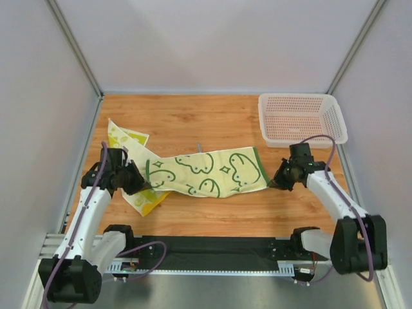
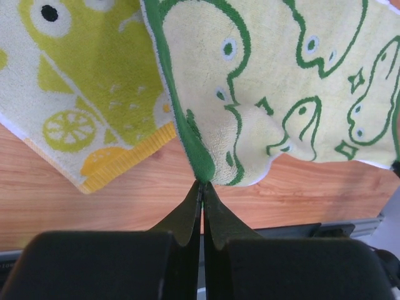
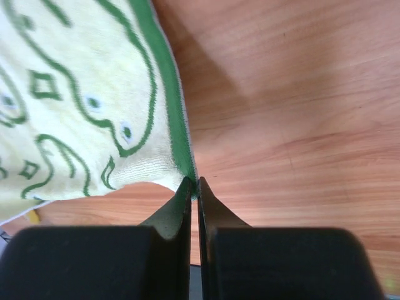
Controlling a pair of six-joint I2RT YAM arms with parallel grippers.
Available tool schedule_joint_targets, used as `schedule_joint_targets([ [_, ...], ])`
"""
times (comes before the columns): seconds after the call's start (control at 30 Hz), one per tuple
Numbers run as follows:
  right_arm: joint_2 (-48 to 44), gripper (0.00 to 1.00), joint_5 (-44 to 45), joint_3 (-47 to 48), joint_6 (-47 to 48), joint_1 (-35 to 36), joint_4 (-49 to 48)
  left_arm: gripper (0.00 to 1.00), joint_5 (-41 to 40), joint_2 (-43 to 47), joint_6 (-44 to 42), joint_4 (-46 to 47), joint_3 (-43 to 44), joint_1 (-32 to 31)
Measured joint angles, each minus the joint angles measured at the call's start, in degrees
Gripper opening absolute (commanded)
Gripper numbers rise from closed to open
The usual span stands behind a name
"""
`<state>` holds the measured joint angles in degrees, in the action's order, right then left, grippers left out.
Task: Roll the towels
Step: Flatten the towel
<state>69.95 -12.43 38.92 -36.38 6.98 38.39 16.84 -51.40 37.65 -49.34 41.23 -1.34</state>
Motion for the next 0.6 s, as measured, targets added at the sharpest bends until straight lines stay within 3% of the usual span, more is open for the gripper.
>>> schedule_joint_targets([
  [0.17, -8.46, 0.0, 0.13, 4.02, 0.44, -2.1, 2.64, 0.0, 1.14, 3.08, 0.0, -1.68, 1.16, 0.0],
  [0.5, -7.85, 0.0, -0.15, -3.85, 0.48, -2.49, 4.46, 0.03, 4.9, 9.94, 1.73, -3.93, -4.39, 0.0],
  [0.6, -10.01, 0.0, -0.52, -5.4, 0.2, -6.1, 4.68, 0.04, 4.61, 13.53, 1.88, -6.95, -5.92, 0.0],
])
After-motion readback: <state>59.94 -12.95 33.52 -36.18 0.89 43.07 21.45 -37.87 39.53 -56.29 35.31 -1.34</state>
